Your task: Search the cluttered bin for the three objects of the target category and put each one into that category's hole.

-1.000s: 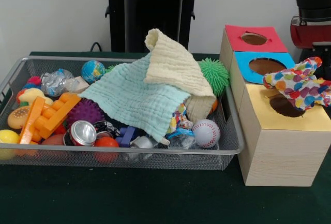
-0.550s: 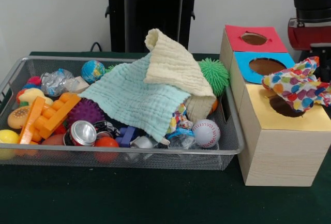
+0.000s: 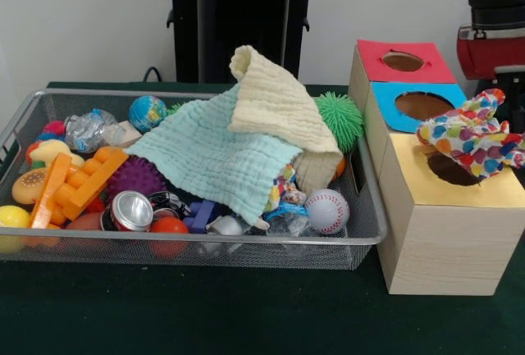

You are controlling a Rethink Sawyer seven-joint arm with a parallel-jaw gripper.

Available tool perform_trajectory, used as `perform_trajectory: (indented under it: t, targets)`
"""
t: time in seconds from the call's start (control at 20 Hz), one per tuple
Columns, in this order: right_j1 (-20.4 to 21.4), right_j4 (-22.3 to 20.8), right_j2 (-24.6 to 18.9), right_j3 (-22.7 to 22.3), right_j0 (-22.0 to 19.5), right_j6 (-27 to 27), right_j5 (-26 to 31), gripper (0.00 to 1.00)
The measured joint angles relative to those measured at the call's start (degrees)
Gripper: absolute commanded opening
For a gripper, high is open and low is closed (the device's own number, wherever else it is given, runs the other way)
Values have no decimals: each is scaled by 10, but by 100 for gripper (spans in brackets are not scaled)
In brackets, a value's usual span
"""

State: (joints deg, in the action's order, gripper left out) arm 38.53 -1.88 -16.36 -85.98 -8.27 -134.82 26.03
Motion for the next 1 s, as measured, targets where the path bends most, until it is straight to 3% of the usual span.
perform_trajectory:
  t: [0.5,1.0]
  targets:
    - [2,-47,0,36,-3,0,0,0]
    - [3,-79,0,41,-28,0,0,0]
